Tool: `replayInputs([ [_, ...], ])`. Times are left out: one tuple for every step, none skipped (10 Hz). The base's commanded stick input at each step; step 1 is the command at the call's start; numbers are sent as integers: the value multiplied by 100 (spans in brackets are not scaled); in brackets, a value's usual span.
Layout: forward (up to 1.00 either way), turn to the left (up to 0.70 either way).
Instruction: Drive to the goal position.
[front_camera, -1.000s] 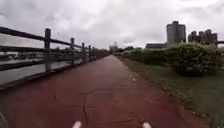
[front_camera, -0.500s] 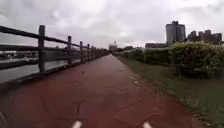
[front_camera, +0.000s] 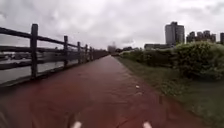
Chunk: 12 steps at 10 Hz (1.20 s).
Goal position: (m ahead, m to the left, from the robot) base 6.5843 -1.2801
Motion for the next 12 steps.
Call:
replayInputs([
  [50,0],
  [50,0],
  [50,0],
  [50,0],
  [50,0],
  [50,0],
  [50,0],
  [50,0],
  [50,1],
  [50,42],
  [50,50],
  [50,50],
])
